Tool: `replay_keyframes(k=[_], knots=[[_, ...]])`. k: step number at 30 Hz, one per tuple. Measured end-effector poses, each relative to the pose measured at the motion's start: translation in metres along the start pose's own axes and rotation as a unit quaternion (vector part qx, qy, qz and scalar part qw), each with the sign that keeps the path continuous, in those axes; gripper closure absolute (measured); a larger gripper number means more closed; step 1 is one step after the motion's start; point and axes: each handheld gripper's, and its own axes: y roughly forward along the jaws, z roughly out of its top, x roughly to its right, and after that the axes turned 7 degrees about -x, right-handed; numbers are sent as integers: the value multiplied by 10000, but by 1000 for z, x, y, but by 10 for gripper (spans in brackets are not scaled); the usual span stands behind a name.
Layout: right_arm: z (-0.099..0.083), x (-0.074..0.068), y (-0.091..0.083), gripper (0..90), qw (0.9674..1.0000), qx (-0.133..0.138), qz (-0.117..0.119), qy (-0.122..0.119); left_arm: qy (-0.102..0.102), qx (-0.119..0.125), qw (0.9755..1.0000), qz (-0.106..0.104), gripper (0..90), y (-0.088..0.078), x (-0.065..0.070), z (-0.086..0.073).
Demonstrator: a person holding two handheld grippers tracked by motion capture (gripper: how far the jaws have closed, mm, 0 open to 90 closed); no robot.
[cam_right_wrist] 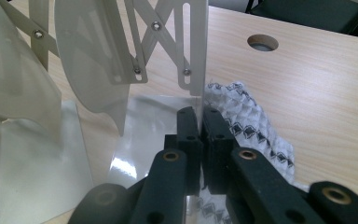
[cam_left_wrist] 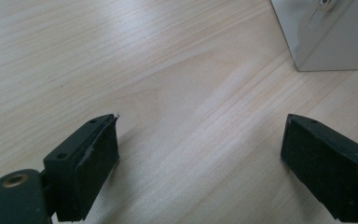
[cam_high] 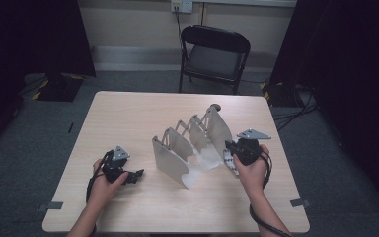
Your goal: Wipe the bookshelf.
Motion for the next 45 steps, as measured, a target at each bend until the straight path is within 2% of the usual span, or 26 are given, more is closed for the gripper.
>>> replay_keyframes(k=[1,4,8,12,14,17,19,21,23,26,28,30,32,34,37,38,40,42,43,44,45], knots=[[-1,1,1,789,10000,-24,22,-43,-4,-8,10000,-9,109,0,0,0],[-9,4,3,777,9996,-197,-3,-189,-4,-5,10000,-11,109,0,0,0],[-26,13,9,741,9990,-425,19,-162,-5,-6,10000,-9,109,0,0,0],[-41,27,17,688,9983,-571,-133,40,-1,-9,10000,-10,109,0,0,0],[-44,34,23,621,9978,-595,-250,169,-3,-7,10000,-10,109,0,0,0],[-45,44,33,585,9968,-662,-312,310,-6,-7,10000,-11,109,0,0,0],[-45,48,41,547,9965,-695,-288,363,-6,-7,10000,-13,109,0,0,0],[-44,49,47,528,9957,-824,-298,300,-3,-8,10000,-15,109,0,0,0],[-44,48,52,555,9953,-878,-318,243,3,-12,10000,-17,109,0,0,0],[-46,45,54,712,9958,-857,-218,232,1,-10,10000,-17,109,0,0,0],[-47,42,53,770,9959,-853,-247,153,-2,-8,10000,-11,109,0,0,0],[-46,39,51,773,9955,-927,-139,103,-1,-5,10000,-13,109,0,0,0],[-45,39,47,745,9946,-1015,-115,160,0,-5,10000,-13,109,0,0,0],[-42,40,42,686,9955,-909,-230,160,3,-11,10000,-10,109,0,0,0],[-35,45,39,601,9973,-637,-205,305,-2,-8,10000,-9,109,0,0,0],[-33,46,40,587,9973,-619,-269,299,-2,-8,10000,-13,109,0,0,0],[-32,48,46,544,9977,-604,-216,226,2,-10,10000,-14,109,0,0,0],[-34,48,55,526,9967,-763,-270,115,-4,-7,10000,-14,109,0,0,0],[-36,48,59,550,9966,-778,-230,143,-3,-6,10000,-16,109,0,0,0],[-39,48,64,613,9966,-800,-140,156,3,-10,10000,-19,109,0,0,0],[-41,47,65,713,9970,-747,-29,201,4,-11,10000,-19,109,0,0,0]])
